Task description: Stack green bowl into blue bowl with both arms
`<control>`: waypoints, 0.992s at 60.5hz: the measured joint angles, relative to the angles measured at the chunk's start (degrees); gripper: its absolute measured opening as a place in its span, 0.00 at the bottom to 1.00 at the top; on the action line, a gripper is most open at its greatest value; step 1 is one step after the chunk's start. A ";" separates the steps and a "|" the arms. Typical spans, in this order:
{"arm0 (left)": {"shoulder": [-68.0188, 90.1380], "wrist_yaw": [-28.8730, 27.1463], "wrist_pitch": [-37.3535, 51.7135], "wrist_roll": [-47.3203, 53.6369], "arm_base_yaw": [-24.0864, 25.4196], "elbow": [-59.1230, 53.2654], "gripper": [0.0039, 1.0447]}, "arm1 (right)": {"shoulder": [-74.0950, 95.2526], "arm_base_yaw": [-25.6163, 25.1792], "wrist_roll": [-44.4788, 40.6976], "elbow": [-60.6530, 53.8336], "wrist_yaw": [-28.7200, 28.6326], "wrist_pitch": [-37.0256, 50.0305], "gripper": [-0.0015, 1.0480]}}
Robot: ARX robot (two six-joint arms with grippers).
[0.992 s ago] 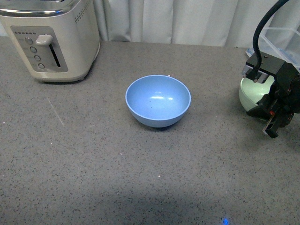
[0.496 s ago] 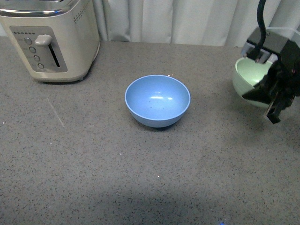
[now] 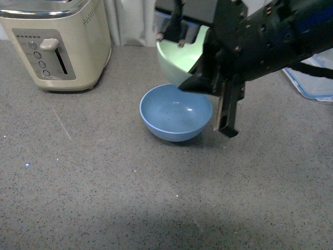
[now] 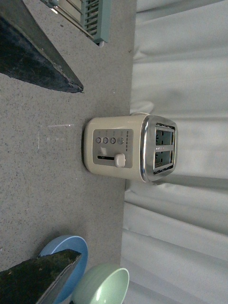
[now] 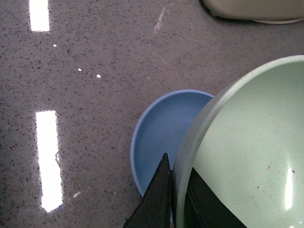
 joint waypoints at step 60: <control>0.00 0.00 0.00 0.00 0.00 0.00 0.94 | 10.64 3.80 -2.21 4.59 7.69 2.62 0.21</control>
